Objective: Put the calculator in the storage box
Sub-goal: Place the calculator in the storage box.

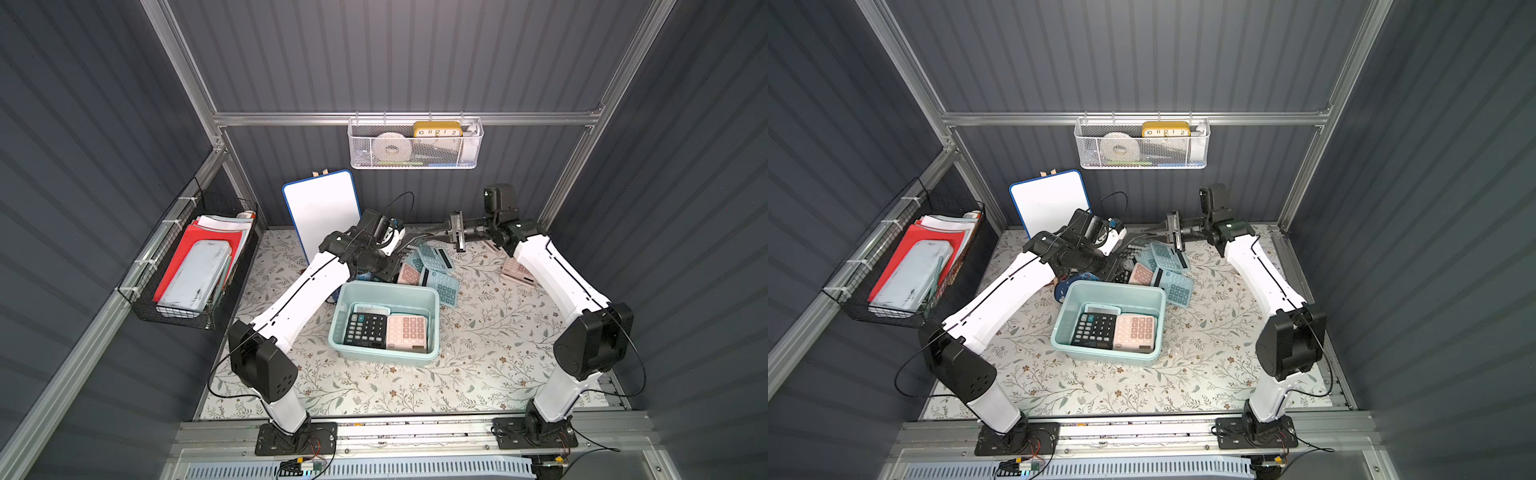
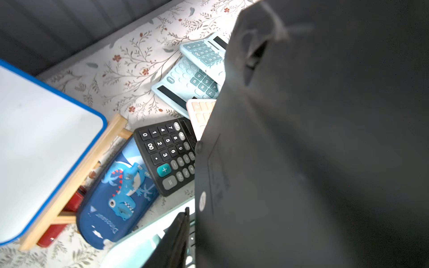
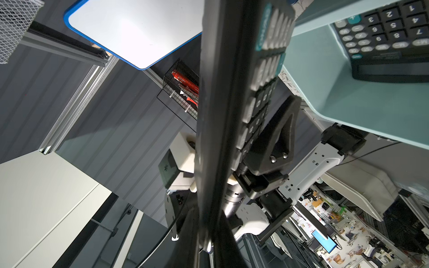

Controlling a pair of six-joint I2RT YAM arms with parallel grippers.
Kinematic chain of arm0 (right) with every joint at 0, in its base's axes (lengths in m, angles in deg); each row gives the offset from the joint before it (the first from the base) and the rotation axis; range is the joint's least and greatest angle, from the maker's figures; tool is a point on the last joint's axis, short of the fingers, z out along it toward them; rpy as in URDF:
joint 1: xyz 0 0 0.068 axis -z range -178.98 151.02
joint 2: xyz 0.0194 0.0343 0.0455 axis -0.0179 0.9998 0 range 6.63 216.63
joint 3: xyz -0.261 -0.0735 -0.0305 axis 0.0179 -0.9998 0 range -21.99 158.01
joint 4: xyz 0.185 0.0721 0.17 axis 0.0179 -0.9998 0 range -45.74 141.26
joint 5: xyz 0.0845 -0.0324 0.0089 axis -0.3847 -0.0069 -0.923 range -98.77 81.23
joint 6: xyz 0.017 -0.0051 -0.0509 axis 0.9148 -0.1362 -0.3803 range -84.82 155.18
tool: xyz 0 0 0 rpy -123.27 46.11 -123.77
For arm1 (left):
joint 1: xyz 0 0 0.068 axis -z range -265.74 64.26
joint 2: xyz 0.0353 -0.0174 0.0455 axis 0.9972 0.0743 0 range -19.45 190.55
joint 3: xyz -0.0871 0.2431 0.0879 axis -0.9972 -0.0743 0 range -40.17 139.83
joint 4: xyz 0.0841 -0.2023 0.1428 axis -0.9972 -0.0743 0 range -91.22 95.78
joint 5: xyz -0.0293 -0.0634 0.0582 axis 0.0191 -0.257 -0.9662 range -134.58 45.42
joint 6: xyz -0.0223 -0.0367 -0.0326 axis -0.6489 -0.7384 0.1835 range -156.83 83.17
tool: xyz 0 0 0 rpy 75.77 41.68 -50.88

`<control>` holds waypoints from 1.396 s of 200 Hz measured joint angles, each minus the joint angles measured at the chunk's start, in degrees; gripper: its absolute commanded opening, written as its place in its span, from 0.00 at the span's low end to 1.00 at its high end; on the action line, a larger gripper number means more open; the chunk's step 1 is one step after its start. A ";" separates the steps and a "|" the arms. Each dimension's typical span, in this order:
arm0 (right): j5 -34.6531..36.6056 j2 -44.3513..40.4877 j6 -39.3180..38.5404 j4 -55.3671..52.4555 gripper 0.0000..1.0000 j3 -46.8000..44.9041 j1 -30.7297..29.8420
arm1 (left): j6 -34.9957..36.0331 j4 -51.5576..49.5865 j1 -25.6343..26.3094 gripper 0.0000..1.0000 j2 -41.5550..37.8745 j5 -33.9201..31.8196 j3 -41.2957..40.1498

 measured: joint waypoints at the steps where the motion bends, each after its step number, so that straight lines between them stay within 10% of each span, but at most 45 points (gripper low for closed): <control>1: 0.00 0.00 0.04 0.04 0.00 0.00 0.00 | -0.04 -0.07 0.00 0.39 0.00 -0.02 0.07; 109: 0.94 0.00 10.84 12.90 0.00 -5.40 0.04 | -3.04 -6.69 0.26 0.08 3.69 -0.11 5.81; 178: 3.85 0.31 11.54 31.63 0.49 -11.21 0.02 | -7.06 -10.86 0.59 0.02 5.68 5.29 11.37; 279: 4.59 1.44 5.57 38.95 0.82 -11.91 8.44 | -14.99 -15.10 -2.80 0.00 8.44 11.80 16.17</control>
